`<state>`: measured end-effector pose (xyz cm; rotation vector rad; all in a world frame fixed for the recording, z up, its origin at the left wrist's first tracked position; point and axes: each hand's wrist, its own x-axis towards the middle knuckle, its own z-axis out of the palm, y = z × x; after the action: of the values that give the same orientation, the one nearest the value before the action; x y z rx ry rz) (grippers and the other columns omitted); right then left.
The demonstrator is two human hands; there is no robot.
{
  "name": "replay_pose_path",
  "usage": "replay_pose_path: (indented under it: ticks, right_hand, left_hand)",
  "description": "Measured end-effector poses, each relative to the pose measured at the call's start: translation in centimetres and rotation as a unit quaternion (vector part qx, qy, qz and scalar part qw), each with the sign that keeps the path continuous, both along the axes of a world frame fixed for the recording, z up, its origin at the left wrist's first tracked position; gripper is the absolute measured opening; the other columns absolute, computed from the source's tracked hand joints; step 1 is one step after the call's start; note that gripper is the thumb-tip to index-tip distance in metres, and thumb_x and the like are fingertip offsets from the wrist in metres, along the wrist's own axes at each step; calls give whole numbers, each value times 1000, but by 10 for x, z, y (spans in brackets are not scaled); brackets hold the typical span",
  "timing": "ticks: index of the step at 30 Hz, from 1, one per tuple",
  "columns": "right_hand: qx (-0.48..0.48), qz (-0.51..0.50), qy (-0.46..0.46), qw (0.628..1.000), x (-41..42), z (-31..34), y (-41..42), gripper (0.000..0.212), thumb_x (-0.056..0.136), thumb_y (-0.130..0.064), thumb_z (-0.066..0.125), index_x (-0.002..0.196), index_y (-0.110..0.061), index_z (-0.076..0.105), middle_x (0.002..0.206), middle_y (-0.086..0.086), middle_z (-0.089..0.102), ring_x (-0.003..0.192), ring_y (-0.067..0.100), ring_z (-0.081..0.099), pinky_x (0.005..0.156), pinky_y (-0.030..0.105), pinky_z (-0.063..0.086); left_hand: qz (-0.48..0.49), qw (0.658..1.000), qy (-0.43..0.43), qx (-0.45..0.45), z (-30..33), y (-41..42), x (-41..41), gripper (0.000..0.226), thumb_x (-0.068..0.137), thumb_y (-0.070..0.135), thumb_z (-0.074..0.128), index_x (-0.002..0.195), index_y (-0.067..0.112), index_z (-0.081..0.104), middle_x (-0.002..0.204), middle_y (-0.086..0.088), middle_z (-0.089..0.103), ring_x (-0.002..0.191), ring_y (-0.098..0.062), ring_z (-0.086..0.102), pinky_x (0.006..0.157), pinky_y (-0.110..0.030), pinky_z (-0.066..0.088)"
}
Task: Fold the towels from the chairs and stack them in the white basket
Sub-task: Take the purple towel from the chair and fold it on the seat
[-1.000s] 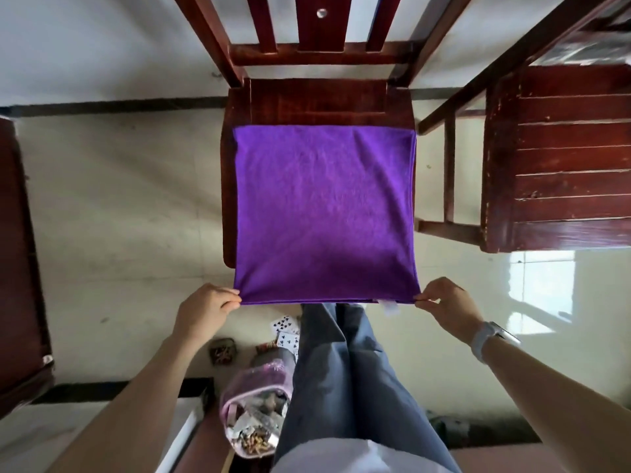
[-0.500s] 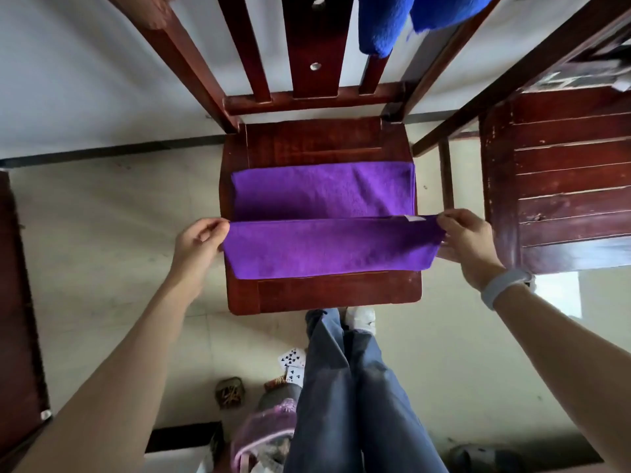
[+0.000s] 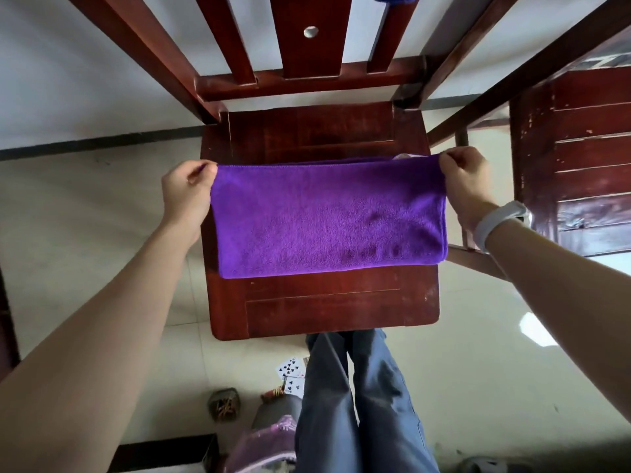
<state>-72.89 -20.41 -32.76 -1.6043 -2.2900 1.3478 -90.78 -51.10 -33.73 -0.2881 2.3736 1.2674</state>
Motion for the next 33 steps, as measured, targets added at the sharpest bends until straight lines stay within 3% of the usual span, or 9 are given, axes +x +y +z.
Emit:
replay_pose_path:
  ticks: [4, 9, 13, 17, 21, 24, 28, 30, 33]
  right_hand:
    - [36, 27, -19, 999, -9, -12, 4, 28, 91, -17, 47, 112, -2, 57, 105, 9, 60, 90, 16, 51, 69, 19, 38]
    - [62, 63, -41, 995, -18, -21, 7, 25, 91, -16, 49, 109, -2, 58, 109, 15, 63, 102, 26, 56, 70, 16, 33]
    - [58, 74, -68, 993, -21, -27, 7, 22, 89, -17, 53, 107, -6, 59, 95, 8, 60, 87, 20, 54, 73, 22, 38]
    - [9, -4, -63, 998, -12, -24, 2, 38, 85, -31, 59, 115, -10, 51, 74, -5, 52, 83, 19, 53, 80, 34, 45]
    - [-59, -62, -57, 995, 20, -10, -10, 49, 71, -51, 53, 105, -16, 55, 87, 1, 61, 83, 23, 60, 79, 39, 48]
    - [-147, -68, -58, 985, 57, -3, -27, 26, 76, -40, 58, 95, -22, 58, 82, -1, 61, 71, 13, 57, 71, 35, 50]
    - [-163, -45, -26, 985, 91, 7, -45, 17, 88, -12, 57, 105, -13, 56, 75, -3, 59, 53, -8, 55, 54, 4, 41]
    - [-151, -32, -16, 988, 99, 7, -49, 20, 86, -9, 60, 105, -16, 56, 78, -3, 61, 57, -9, 57, 59, 4, 43]
    - [-115, 8, -23, 993, 104, 5, -51, 17, 84, -7, 62, 100, -13, 58, 77, -3, 62, 59, -9, 55, 62, 5, 43]
  left_hand:
    - [-4, 998, 30, -47, -16, 4, -4, 22, 89, 14, 53, 105, 2, 64, 98, -13, 63, 88, -14, 54, 79, -24, 43]
    - [-25, 991, 33, -124, -25, 6, -7, 21, 90, 15, 53, 105, 5, 65, 107, -15, 66, 102, -25, 60, 84, -26, 44]
    - [-44, 985, 48, -159, -26, 9, -9, 22, 88, 18, 57, 103, 5, 67, 104, -15, 68, 100, -26, 62, 88, -30, 46]
    - [7, 993, 8, -116, -21, 2, -8, 34, 83, 28, 62, 111, 8, 62, 109, -14, 66, 101, -25, 62, 94, -39, 49]
    - [28, 994, -50, -89, -16, -16, 12, 39, 84, 31, 61, 116, 8, 55, 112, -12, 64, 93, -22, 60, 94, -44, 46]
    - [53, 992, -84, -83, -11, -29, 41, 38, 85, 25, 62, 117, 7, 54, 102, -9, 61, 88, -17, 55, 92, -40, 46]
    - [54, 987, -107, -104, -8, -43, 79, 39, 84, 21, 64, 118, 7, 53, 93, -2, 62, 99, -24, 60, 99, -39, 44]
    - [43, 987, -96, -123, -7, -46, 90, 37, 84, 21, 63, 117, 8, 53, 81, 3, 60, 101, -29, 60, 96, -38, 42]
    - [18, 984, -62, -164, -3, -44, 97, 31, 86, 20, 59, 114, 7, 56, 89, -10, 64, 96, -27, 59, 90, -32, 42]
